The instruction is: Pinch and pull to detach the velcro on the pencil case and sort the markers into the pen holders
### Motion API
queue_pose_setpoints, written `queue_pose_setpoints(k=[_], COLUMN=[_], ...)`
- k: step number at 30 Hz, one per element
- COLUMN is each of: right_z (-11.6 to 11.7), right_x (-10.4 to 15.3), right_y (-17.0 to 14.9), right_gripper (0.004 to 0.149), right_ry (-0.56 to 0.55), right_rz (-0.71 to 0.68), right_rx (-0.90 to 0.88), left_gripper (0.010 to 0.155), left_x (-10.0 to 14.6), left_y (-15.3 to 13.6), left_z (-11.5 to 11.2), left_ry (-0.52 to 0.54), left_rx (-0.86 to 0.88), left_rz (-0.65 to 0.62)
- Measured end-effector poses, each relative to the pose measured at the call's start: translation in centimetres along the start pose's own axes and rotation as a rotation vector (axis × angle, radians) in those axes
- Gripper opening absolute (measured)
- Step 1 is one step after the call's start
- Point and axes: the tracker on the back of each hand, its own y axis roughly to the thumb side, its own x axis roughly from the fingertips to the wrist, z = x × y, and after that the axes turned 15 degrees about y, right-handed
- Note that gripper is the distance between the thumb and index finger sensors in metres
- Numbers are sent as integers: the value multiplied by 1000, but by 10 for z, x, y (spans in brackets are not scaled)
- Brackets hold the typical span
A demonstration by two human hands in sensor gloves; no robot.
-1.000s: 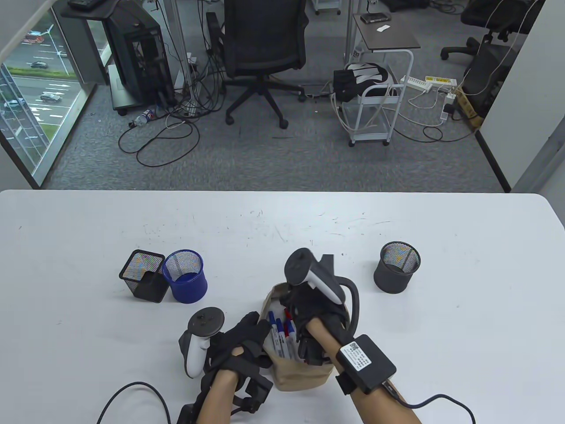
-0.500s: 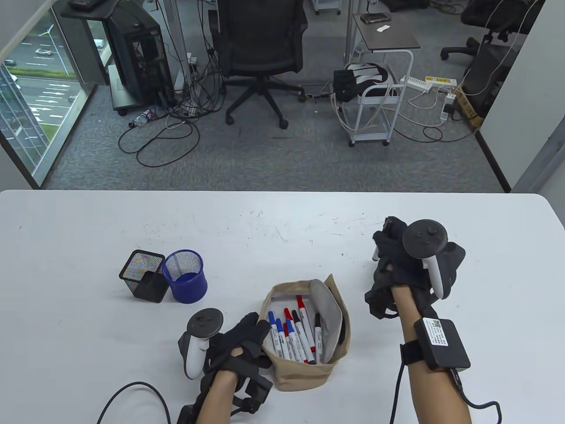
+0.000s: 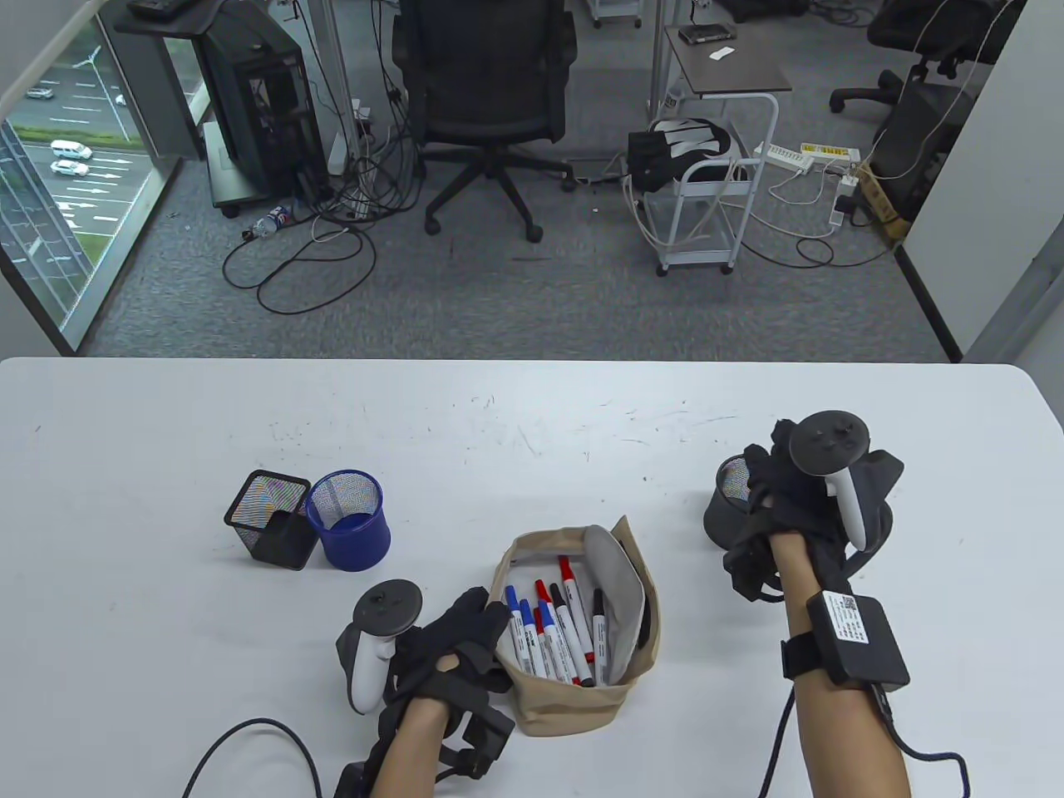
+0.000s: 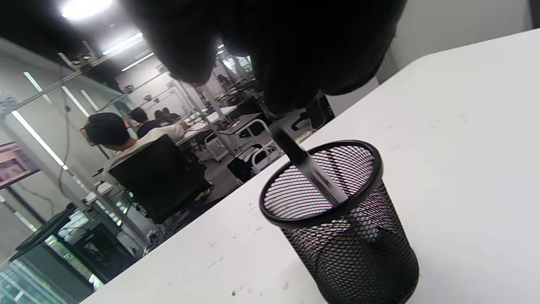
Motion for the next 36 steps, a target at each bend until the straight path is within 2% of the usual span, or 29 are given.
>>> queue_pose_setpoints(k=[2, 5, 7, 9, 11, 15, 17, 23, 26, 28, 30, 36], right_z=[1, 10, 24, 42, 71, 121, 144, 199, 219, 230, 237, 239], right_x=[18, 45, 61, 72, 78, 70, 65, 46, 34, 29, 26, 24], right_y=[18, 48, 69, 89, 112, 131, 134, 123, 111, 103, 98, 96], right_gripper=[60, 58, 57, 58, 55, 57, 57, 56, 53, 58, 65, 69], right_ry=[-10, 51, 122, 206, 335, 534, 583, 551, 580, 615, 607, 582], right_rz=[-31, -154, -217, -245, -274, -159, -80, 102, 175, 193, 204, 175], right_rx=[50, 81, 107, 169, 272, 463, 574, 824, 835, 829, 846, 845], left_gripper=[76, 76, 76, 75, 75, 76, 75, 72, 70, 70, 71, 71], left_x=[0, 1, 1, 1, 1, 1, 1, 2, 2, 2, 2, 2], left_y=[0, 1, 1, 1, 1, 0, 0, 0, 0, -1, -1, -1], left_z=[0, -1, -1, -1, -1, -1, -1, -1, -1, -1, -1, -1], left_ry=[1, 4, 7, 9, 9, 9, 10, 21, 26, 29, 28, 31], left_rx=[1, -7, -9, -6, -3, 4, 6, -6, -9, -9, -6, -13], left_rz=[-1, -8, -11, -11, -12, -12, -9, -4, -3, -2, -1, -4])
